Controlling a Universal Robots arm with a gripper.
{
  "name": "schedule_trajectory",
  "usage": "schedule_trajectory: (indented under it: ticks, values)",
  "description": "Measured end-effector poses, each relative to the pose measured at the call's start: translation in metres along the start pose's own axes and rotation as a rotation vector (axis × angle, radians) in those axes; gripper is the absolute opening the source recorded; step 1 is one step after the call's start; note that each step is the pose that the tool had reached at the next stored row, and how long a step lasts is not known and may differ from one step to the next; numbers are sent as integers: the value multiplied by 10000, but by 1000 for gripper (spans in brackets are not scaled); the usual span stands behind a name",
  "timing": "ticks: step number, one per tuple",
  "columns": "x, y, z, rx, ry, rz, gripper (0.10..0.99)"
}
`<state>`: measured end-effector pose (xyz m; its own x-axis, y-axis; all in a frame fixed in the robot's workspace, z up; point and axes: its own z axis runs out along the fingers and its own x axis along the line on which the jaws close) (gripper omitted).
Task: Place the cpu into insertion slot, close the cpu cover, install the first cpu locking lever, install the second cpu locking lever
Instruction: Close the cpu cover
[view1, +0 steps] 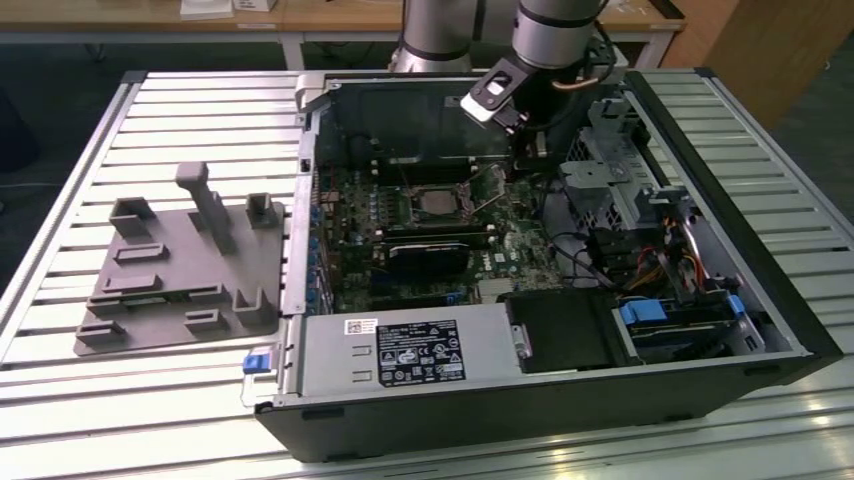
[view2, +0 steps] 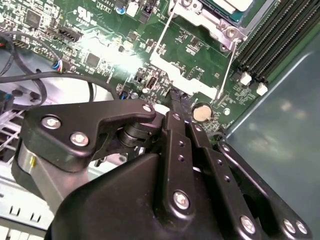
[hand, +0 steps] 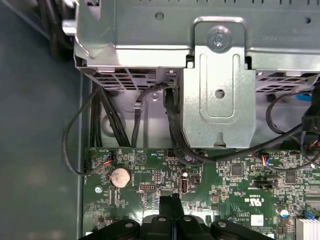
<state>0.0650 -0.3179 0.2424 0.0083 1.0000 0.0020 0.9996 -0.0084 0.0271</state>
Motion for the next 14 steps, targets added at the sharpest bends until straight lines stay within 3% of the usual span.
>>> schedule_trajectory:
  ticks: [6, 12, 13, 14]
  values:
    - [0, -3, 106, 34, -5, 0, 102]
    - [0, -3, 113, 38, -7, -1, 102]
    - [0, -2, 113, 66, -7, -2, 102]
    - [0, 1, 115, 173, -5, -1, 102]
